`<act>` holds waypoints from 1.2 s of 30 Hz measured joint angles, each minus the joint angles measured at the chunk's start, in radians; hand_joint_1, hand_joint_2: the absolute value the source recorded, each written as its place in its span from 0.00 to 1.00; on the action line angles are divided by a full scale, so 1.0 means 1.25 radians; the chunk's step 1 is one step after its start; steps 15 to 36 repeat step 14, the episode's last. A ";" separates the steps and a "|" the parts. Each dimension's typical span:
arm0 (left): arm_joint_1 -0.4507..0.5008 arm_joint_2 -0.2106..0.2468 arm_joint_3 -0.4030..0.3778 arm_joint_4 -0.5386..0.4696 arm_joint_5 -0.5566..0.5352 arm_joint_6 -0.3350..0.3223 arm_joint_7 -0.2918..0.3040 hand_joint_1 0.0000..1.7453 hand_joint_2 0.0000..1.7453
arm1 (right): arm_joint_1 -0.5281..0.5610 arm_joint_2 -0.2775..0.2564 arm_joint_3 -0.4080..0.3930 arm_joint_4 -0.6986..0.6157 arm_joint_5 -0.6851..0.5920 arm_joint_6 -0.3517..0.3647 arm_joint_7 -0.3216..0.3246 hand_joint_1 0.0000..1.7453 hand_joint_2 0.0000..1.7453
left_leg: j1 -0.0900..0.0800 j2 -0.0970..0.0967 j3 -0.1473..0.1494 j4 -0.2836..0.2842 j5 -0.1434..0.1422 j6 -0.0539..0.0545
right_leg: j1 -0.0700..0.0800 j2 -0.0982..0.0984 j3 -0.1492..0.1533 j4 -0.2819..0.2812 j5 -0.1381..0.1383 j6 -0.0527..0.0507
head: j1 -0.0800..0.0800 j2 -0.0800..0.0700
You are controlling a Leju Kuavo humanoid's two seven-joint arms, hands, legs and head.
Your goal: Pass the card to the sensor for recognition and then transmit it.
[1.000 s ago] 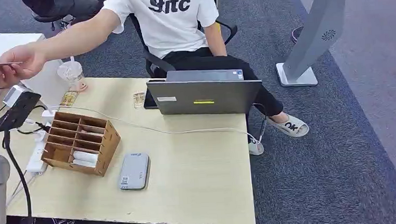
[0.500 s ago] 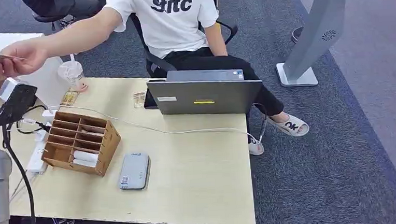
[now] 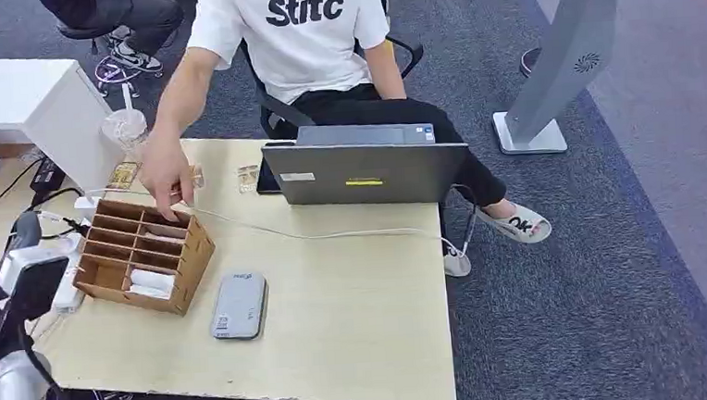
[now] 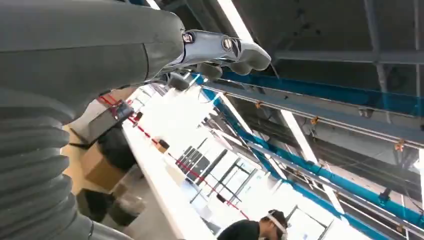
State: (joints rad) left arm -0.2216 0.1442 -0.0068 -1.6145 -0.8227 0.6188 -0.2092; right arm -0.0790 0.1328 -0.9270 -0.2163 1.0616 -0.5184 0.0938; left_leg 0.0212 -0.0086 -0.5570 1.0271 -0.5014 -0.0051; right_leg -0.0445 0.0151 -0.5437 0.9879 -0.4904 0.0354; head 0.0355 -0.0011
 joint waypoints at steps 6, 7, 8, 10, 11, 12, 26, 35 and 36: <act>0.272 -0.055 0.131 -0.140 0.329 0.026 -0.235 0.00 1.00 | 0.005 0.000 -0.025 0.000 -0.016 -0.012 0.004 0.00 1.00 | 0.000 0.003 0.000 0.000 -0.002 0.000 | 0.000 0.002 0.000 0.000 -0.002 0.000 | 0.000 0.000; 0.314 -0.082 0.171 -0.163 0.400 -0.003 -0.279 0.00 1.00 | 0.008 0.002 -0.030 0.000 -0.019 -0.017 0.005 0.00 1.00 | 0.000 0.003 0.000 0.000 -0.002 0.001 | 0.000 0.001 0.000 0.000 -0.002 0.000 | 0.000 0.000; 0.344 -0.115 0.225 -0.179 0.457 -0.056 -0.310 0.00 1.00 | 0.009 0.002 -0.033 0.000 -0.021 -0.022 0.004 0.00 1.00 | 0.000 0.002 0.000 0.000 -0.003 0.001 | 0.000 0.001 0.000 -0.001 -0.003 0.000 | 0.000 0.000; 0.366 -0.189 0.353 -0.194 0.537 -0.215 -0.345 0.00 1.00 | 0.012 0.004 -0.044 0.000 -0.025 -0.028 -0.001 0.00 1.00 | 0.000 0.001 0.000 0.000 -0.003 0.001 | 0.000 -0.001 0.000 -0.001 -0.003 0.001 | 0.001 0.000; 0.369 -0.228 0.434 -0.194 0.549 -0.269 -0.340 0.00 1.00 | 0.011 0.005 -0.049 0.000 -0.027 -0.030 -0.005 0.00 1.00 | 0.000 0.001 0.000 0.000 -0.003 0.001 | 0.000 -0.001 0.000 -0.001 -0.003 0.001 | 0.002 0.000; 0.369 -0.254 0.499 -0.189 0.551 -0.278 -0.331 0.00 1.00 | 0.012 0.006 -0.051 0.000 -0.027 -0.032 -0.010 0.00 1.00 | 0.000 0.002 0.000 0.000 -0.003 0.000 | 0.000 0.000 0.000 -0.001 -0.003 0.000 | 0.001 0.000; 0.352 -0.292 0.609 -0.140 0.540 -0.271 -0.328 0.00 1.00 | 0.013 0.007 -0.055 0.000 -0.023 -0.034 -0.013 0.00 1.00 | 0.000 0.002 0.001 0.000 -0.003 0.000 | 0.000 0.000 0.000 -0.001 -0.003 0.000 | 0.000 0.000; 0.352 -0.292 0.609 -0.140 0.540 -0.271 -0.328 0.00 1.00 | 0.013 0.007 -0.055 0.000 -0.023 -0.034 -0.013 0.00 1.00 | 0.000 0.002 0.001 0.000 -0.003 0.000 | 0.000 0.000 0.000 -0.001 -0.003 0.000 | 0.000 0.000; 0.352 -0.292 0.609 -0.140 0.540 -0.271 -0.328 0.00 1.00 | 0.013 0.007 -0.055 0.000 -0.023 -0.034 -0.013 0.00 1.00 | 0.000 0.002 0.001 0.000 -0.003 0.000 | 0.000 0.000 0.000 -0.001 -0.003 0.000 | 0.000 0.000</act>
